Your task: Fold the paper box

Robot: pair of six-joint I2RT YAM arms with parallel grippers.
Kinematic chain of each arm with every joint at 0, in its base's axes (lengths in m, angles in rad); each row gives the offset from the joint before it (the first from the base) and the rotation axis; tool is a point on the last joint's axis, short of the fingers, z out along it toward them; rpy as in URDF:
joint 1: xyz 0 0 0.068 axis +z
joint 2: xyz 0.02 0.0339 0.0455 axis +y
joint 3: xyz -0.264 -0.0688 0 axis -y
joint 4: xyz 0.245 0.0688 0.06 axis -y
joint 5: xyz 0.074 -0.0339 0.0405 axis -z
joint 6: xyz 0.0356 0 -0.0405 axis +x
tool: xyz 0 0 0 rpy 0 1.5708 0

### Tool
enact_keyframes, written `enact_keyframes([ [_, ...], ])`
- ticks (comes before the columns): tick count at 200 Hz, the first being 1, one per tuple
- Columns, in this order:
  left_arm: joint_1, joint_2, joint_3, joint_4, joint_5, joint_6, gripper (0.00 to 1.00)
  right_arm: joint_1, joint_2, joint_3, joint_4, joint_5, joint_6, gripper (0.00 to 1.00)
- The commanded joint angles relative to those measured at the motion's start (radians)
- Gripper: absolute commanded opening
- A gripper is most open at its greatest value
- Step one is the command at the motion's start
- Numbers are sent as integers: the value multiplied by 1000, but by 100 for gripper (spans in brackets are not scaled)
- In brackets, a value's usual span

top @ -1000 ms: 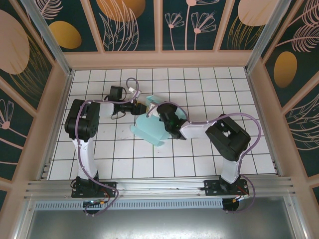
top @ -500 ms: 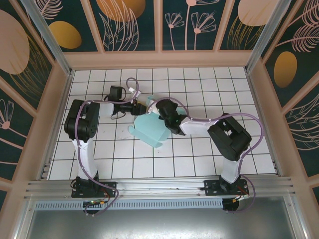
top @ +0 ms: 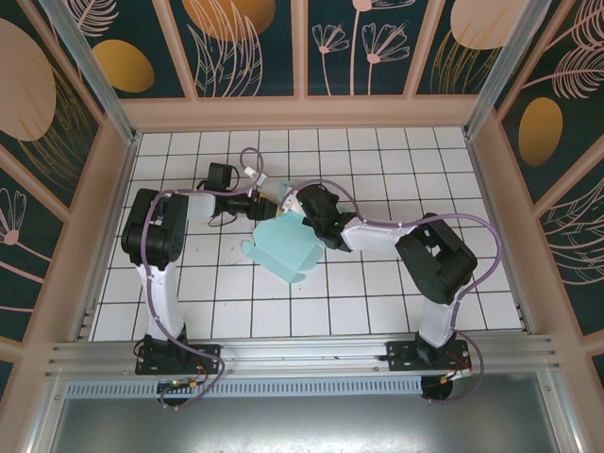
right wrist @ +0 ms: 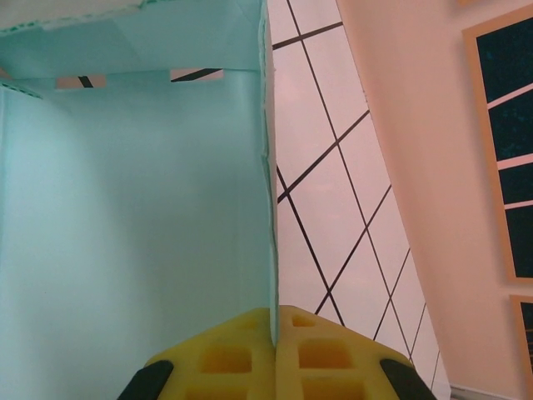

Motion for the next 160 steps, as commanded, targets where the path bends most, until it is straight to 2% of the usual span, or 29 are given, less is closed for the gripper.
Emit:
enact_keyframes([
  [1, 8, -24, 43, -50, -5, 43, 58, -4, -1, 35, -20, -19, 23, 0],
  [72, 10, -11, 46, -67, -20, 54, 56, -4, 9, 83, -64, -24, 52, 0],
  [137, 7, -23, 0, -9, -19, 22, 56, 15, 30, 69, 62, 109, -39, 0],
  [160, 8, -25, -5, 0, -27, 16, 56, 40, 47, 66, 133, 180, -133, 0],
])
